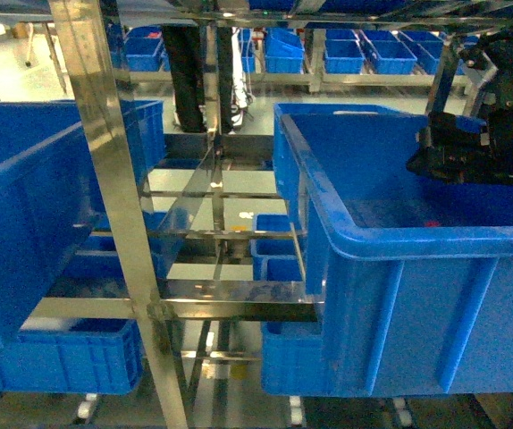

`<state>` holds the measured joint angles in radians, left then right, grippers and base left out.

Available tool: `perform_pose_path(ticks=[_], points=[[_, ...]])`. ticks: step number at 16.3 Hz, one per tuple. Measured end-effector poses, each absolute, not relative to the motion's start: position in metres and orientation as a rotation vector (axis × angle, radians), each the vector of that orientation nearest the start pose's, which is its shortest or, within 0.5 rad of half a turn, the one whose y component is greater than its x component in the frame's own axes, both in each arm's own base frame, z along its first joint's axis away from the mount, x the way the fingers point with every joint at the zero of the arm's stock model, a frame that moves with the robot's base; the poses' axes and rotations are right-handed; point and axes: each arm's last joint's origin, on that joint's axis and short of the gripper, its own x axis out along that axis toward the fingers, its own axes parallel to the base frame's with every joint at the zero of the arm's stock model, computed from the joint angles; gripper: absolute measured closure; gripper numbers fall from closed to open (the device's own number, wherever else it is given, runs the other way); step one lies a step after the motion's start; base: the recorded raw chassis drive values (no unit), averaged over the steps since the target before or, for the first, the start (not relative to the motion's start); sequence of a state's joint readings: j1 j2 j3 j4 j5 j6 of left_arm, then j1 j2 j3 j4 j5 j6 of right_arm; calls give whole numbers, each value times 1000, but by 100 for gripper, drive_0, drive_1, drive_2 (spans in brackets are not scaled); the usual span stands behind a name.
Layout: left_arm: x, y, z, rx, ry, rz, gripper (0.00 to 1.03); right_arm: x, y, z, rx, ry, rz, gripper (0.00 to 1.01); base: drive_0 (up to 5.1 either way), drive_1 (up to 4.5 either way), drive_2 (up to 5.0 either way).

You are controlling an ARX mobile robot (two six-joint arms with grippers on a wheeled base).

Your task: Sort and place red and yellow blocks in left bins

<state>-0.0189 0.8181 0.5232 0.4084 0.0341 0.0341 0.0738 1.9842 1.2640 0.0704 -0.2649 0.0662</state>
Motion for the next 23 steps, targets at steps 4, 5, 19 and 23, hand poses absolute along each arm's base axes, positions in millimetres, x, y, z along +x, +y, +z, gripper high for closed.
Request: perform_pose_path(ticks=[4,5,19,23], points=[[187,-5,293,35,-114,-51,74,389,42,197,176,565,317,2,0,0,0],[187,-5,293,35,-114,-51,74,370,40,209,198,538,326,4,0,0,0],[189,0,291,50,-116,-20,74,183,15,276,598,409,356,3,0,0,0],[227,28,215,153,157,-6,74,194,2,270,620,421,313,3,0,0,0]])
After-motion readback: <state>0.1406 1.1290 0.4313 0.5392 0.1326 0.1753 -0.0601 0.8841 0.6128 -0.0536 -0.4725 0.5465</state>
